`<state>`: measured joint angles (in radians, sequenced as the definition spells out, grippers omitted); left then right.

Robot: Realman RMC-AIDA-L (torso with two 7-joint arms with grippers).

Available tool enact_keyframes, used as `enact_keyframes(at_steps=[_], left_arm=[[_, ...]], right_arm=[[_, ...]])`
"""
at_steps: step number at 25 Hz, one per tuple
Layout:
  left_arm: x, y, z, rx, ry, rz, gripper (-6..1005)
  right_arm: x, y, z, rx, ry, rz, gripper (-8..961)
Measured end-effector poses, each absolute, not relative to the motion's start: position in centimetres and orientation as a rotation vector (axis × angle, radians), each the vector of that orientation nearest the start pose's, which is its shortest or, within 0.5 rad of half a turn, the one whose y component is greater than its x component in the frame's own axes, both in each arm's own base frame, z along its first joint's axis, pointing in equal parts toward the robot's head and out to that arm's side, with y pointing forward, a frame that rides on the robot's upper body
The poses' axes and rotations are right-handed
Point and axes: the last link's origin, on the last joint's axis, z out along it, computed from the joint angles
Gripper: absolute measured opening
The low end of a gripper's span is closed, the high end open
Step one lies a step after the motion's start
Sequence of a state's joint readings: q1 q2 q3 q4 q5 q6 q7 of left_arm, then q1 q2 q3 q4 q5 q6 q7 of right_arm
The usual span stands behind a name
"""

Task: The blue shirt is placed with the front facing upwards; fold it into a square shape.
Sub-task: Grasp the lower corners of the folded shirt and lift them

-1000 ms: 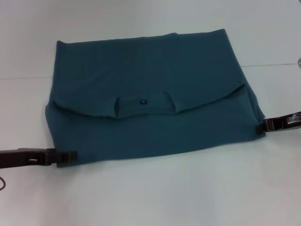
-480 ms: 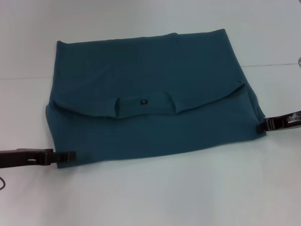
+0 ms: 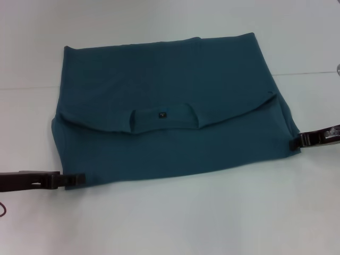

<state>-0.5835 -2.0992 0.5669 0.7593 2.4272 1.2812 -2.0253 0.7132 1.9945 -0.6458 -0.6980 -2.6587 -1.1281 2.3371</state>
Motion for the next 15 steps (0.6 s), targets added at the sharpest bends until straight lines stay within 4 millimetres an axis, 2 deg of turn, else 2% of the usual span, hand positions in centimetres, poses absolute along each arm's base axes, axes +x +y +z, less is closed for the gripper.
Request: enact_keyframes(at_steps=[8, 15], left_arm=[[-30.5, 35.9, 0.5, -2.334, -1.396, -0.276, 890], [-30.5, 36.3, 0.2, -2.323, -1.409, -0.268, 829]], right_arm=[[31.6, 40.6, 4.9, -2.091, 1.437, -0.017, 32], [31.6, 40.5, 4.9, -2.092, 1.436, -0.018, 32]])
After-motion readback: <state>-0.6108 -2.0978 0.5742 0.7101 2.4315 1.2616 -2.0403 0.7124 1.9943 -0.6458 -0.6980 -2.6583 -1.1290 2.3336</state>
